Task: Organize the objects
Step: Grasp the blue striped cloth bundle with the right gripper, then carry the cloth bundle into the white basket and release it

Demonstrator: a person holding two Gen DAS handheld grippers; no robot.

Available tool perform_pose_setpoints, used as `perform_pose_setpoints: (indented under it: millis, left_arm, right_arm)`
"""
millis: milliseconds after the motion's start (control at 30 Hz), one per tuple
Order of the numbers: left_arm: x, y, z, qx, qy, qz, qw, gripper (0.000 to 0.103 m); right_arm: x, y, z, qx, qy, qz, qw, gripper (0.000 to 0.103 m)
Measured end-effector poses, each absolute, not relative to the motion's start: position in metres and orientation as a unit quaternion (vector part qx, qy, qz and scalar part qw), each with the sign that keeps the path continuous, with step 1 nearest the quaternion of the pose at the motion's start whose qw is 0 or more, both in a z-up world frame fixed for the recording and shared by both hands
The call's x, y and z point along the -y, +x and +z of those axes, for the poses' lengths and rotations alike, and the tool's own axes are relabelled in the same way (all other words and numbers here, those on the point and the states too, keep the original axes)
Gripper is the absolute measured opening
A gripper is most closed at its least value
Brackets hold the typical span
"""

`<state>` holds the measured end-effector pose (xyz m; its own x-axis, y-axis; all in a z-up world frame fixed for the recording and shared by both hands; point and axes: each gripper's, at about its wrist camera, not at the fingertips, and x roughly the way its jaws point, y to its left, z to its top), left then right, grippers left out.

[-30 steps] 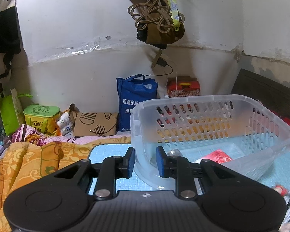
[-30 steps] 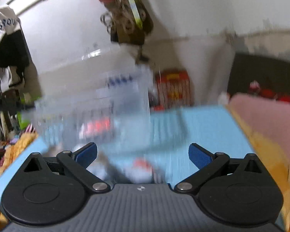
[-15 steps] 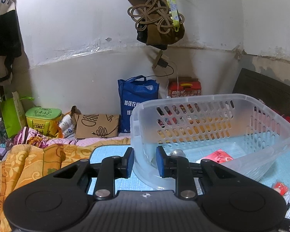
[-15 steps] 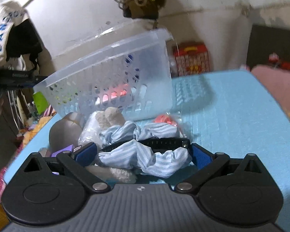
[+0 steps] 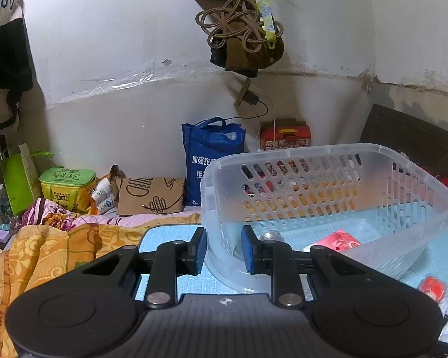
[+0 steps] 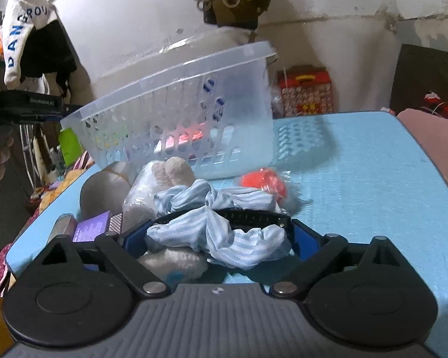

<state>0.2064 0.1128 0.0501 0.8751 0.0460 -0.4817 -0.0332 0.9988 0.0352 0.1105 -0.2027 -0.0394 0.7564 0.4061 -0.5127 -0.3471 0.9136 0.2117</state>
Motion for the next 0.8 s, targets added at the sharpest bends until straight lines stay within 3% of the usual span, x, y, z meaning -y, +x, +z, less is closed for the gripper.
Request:
perform_pose_setpoints:
  millis: [800]
  left_arm:
    - [-0.109,0.208,0.051,-0.249,0.012,0.021,0.968,0.029]
  right_arm:
    - [0.235,0.079,-0.020,-0.172,0.090,0.154,0.969,0.096]
